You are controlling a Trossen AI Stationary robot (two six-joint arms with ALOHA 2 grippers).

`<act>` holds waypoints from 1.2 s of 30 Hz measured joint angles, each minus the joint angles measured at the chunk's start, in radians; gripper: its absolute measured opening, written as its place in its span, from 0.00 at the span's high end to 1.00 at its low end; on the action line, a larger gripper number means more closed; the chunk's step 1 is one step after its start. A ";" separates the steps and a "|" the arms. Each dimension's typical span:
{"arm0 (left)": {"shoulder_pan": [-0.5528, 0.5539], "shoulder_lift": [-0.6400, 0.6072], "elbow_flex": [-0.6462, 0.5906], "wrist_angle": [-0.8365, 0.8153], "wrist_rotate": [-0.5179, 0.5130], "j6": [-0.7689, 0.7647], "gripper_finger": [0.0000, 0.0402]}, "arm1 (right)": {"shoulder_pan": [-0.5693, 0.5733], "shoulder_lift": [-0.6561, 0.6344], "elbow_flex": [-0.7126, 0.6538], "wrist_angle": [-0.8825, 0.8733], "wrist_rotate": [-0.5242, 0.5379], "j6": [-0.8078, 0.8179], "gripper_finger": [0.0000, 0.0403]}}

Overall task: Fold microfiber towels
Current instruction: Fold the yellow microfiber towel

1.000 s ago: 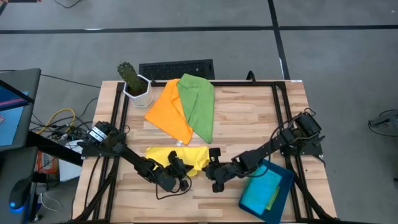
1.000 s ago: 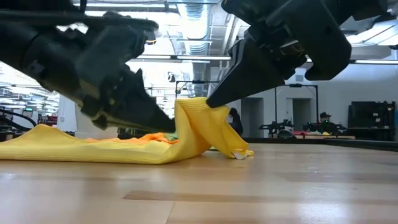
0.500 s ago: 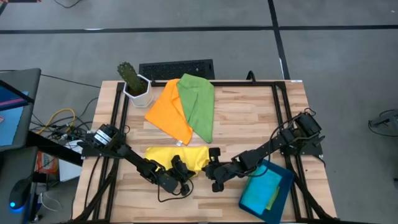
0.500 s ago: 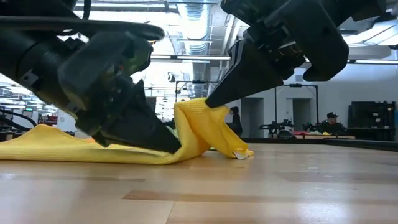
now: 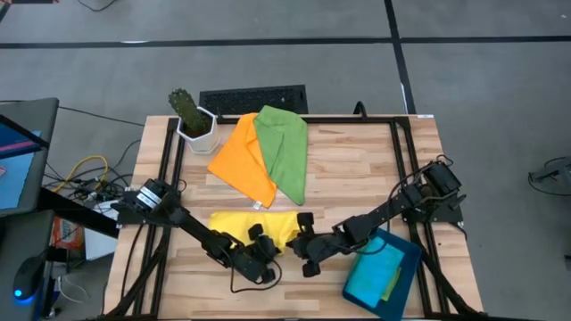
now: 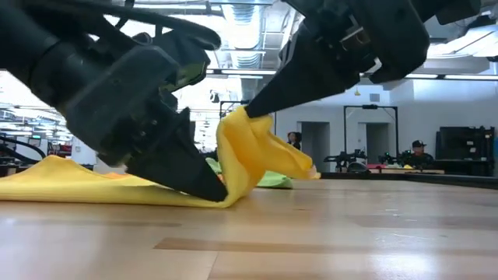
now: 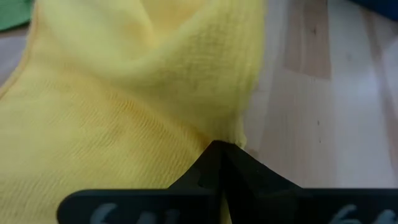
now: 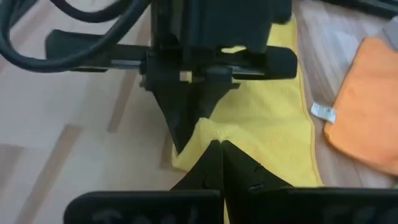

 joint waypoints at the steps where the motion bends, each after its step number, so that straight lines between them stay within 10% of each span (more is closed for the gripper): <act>1: -0.002 -0.016 0.004 -0.041 0.010 -0.005 1.00 | 0.000 0.000 0.000 0.006 0.000 -0.002 0.95; 13: -0.104 -0.305 0.017 -0.423 -0.008 -0.127 1.00 | -0.015 0.000 0.000 0.116 -0.048 -0.056 0.95; 36: -0.220 -0.150 0.015 -0.632 -0.157 -0.426 1.00 | -0.034 0.066 0.002 0.267 -0.148 -0.075 0.95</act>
